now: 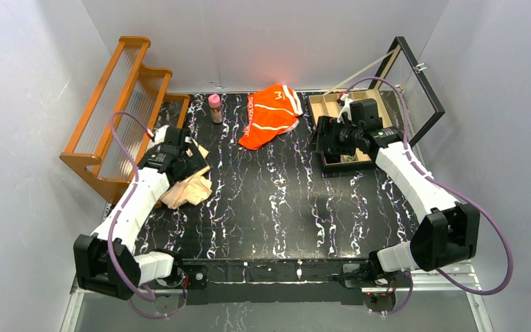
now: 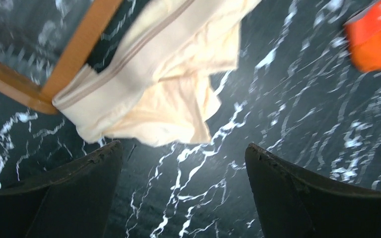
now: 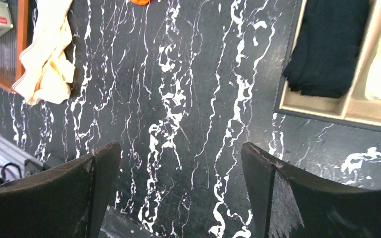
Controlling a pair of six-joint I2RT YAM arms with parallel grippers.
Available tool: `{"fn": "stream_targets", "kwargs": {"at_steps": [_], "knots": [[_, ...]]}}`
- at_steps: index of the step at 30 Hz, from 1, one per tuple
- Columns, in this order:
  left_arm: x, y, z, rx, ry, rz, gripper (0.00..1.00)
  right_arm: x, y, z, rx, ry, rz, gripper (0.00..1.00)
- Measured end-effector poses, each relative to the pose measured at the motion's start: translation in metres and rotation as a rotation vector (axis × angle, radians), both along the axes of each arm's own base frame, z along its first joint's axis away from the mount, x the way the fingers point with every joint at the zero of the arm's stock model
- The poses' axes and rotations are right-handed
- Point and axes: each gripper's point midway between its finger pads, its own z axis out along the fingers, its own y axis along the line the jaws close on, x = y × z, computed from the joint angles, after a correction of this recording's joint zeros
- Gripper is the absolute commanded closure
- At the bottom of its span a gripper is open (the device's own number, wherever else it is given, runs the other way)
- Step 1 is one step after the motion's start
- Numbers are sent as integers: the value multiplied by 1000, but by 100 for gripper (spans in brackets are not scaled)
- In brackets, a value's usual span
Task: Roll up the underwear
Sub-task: Pick up the underwear from the center of the board.
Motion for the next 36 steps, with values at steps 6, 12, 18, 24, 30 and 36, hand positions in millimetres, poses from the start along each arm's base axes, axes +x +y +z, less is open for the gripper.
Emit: {"fn": "stream_targets", "kwargs": {"at_steps": [6,12,18,24,30,36], "knots": [[-43,-1,-61,-30,232,62,14,-14,15,-24,72,110,44,5],[-71,17,-82,32,316,161,16,-21,27,-30,136,184,83,8],[-67,46,-77,138,288,229,17,-23,32,-26,162,189,103,8],[-57,64,-74,203,260,274,21,-24,31,-26,163,193,99,7],[-50,75,-82,209,247,306,40,-32,29,-30,165,212,86,4],[-47,77,-98,196,255,322,46,-34,27,-32,156,221,78,4]]}}
